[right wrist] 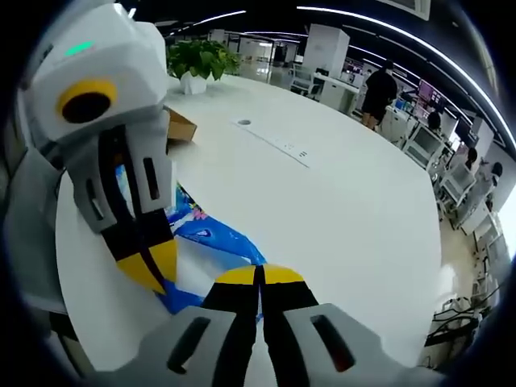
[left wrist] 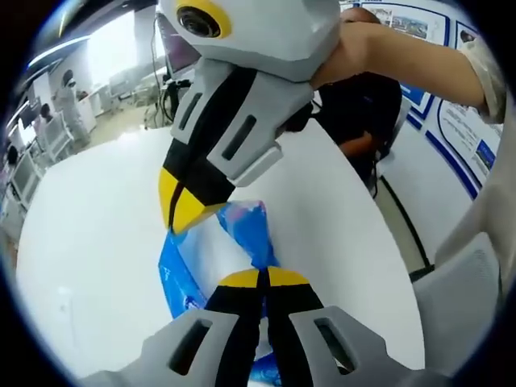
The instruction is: Operate the shoe box by opening the lid, removing the specified soft item, and placing it in the target area until the item is outside and the box remains undamaged.
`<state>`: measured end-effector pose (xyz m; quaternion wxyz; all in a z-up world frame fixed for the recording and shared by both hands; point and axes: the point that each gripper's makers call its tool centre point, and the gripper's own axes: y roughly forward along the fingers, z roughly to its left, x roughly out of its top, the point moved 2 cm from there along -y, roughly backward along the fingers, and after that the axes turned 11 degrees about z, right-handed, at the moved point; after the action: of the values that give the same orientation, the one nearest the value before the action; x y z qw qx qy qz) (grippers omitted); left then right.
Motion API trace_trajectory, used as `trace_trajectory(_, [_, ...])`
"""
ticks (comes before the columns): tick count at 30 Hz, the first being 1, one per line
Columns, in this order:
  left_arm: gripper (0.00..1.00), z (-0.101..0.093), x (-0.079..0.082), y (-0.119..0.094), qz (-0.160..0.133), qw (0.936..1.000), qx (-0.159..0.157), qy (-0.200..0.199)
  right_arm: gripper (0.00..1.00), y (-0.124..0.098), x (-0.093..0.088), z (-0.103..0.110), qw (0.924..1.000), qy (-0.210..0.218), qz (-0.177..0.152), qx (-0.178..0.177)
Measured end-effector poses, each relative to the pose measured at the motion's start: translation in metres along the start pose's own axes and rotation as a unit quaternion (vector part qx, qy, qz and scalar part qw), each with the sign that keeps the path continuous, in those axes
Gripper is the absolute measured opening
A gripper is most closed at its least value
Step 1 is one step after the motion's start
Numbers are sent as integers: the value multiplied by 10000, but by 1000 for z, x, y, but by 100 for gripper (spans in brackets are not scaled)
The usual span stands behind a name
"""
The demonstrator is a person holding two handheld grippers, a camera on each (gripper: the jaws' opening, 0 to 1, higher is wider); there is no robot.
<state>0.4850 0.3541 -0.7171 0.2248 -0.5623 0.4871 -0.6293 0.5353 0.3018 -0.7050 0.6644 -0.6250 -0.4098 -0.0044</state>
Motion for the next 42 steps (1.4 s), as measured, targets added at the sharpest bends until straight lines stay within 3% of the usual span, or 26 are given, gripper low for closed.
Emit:
trace_trajectory(13, [0, 6, -16, 17, 65, 9999, -85, -80, 0, 20, -10, 0, 9999, 52, 80, 48])
trace_trajectory(24, [0, 4, -23, 17, 0, 9997, -159, -171, 0, 24, -6, 6, 9999, 57, 33, 77])
trace_trajectory(42, [0, 5, -25, 15, -31, 10000, -2, -28, 0, 23, -4, 8, 10000, -36, 87, 34])
